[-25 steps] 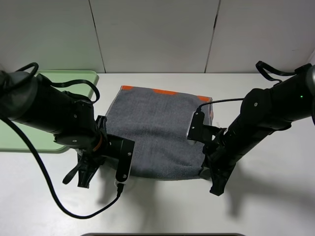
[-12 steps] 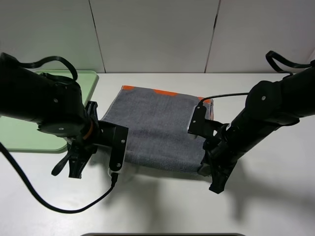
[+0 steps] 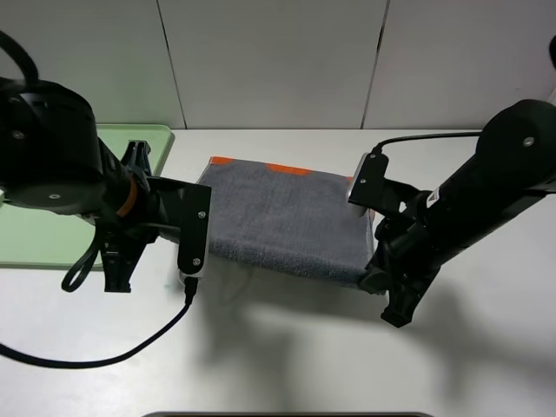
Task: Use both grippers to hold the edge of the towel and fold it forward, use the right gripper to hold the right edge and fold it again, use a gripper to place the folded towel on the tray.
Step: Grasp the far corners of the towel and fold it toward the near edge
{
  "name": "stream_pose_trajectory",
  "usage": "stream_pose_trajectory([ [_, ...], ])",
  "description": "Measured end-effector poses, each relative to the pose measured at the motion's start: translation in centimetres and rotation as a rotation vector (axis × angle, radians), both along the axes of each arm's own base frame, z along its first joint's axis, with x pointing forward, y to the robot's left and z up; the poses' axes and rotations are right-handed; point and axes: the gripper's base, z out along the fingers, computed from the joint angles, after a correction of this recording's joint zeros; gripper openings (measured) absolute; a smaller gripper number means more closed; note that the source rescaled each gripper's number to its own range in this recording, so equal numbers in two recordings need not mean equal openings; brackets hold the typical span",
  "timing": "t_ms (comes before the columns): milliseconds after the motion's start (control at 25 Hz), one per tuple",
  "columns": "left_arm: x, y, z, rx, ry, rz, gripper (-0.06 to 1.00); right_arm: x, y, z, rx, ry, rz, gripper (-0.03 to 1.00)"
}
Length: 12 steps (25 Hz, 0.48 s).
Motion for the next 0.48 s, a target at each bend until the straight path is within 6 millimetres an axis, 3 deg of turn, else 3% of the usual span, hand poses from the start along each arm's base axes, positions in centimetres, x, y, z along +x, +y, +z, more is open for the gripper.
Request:
stream_pose_trajectory([
  [480, -2.9, -0.3, 3.8, -0.022, -0.064, -0.019, 0.0, -2.7, -1.3, 5.3, 0.063, -0.058, -0.032, 0.0],
])
